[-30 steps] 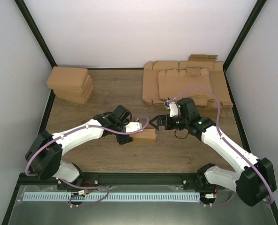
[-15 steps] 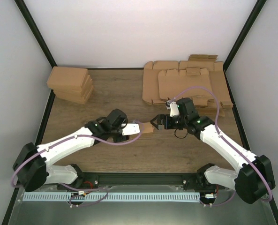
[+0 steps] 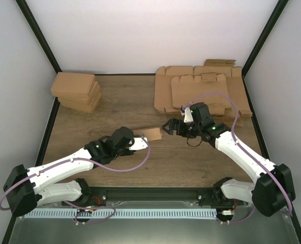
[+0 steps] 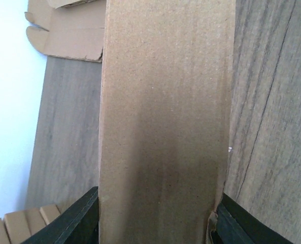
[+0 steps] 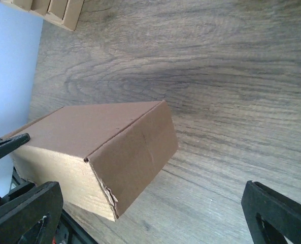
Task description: Fold the paper box
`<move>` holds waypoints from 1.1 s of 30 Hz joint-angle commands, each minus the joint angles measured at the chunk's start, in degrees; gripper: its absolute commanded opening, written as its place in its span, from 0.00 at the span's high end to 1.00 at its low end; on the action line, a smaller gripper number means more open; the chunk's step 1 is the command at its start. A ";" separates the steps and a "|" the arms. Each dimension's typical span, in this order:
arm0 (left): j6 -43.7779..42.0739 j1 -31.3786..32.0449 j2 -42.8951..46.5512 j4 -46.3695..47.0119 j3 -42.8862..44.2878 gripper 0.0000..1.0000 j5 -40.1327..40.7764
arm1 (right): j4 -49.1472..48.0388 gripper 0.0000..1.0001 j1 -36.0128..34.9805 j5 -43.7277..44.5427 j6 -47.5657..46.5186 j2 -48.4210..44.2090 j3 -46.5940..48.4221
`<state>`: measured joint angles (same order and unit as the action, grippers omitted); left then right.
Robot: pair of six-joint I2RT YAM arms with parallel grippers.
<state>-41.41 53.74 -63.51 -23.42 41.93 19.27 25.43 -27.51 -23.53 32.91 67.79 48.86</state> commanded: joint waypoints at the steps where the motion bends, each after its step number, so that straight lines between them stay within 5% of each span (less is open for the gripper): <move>1: -1.27 1.33 1.10 2.17 -0.61 0.54 4.74 | 1.14 0.00 0.61 -1.96 4.81 0.12 1.97; 23: -2.04 3.32 2.99 4.33 -1.55 0.55 8.65 | -11.85 0.00 6.12 -21.09 21.00 -1.36 -8.60; 33: -3.44 5.13 3.24 5.64 -2.38 0.56 10.40 | -25.54 0.00 6.11 -26.28 40.24 3.22 -11.59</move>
<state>-43.68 57.87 -61.10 -19.62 40.34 28.01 6.74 -21.71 -46.98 63.29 69.52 36.01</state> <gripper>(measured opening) 0.494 0.997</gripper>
